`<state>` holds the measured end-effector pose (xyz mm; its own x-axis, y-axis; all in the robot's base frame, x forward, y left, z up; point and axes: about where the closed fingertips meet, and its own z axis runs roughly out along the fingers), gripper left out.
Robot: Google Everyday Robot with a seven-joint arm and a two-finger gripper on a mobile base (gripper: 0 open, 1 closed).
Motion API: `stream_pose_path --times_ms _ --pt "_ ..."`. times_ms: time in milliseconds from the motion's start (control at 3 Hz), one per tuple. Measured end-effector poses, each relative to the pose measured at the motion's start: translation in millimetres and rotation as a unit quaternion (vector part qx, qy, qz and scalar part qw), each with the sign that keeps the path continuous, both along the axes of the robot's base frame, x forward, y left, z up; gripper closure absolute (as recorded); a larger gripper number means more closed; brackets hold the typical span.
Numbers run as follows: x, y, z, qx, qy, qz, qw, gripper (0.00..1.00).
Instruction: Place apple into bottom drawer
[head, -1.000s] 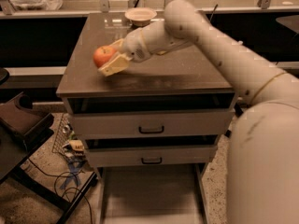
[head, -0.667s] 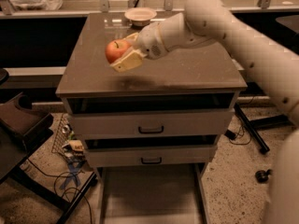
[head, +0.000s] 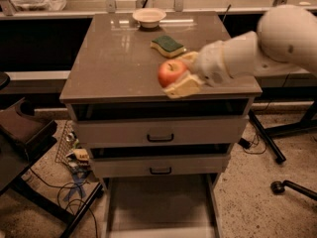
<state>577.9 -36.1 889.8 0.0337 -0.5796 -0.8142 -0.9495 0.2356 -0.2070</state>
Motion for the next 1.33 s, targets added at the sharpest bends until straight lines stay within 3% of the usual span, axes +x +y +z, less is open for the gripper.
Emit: stream_pose_path --times_ms 333,667,1000,1333 --pt "-42 -61 -45 -0.06 0.024 -0.059 0.9962 1.0" --pt "-82 -104 -94 -0.083 0.062 -0.102 0.9894 1.0" --pt "-135 -139 -153 -0.085 0.119 -0.143 0.979 1.0" --pt "-135 -138 -153 -0.085 0.118 -0.142 0.9791 1.0"
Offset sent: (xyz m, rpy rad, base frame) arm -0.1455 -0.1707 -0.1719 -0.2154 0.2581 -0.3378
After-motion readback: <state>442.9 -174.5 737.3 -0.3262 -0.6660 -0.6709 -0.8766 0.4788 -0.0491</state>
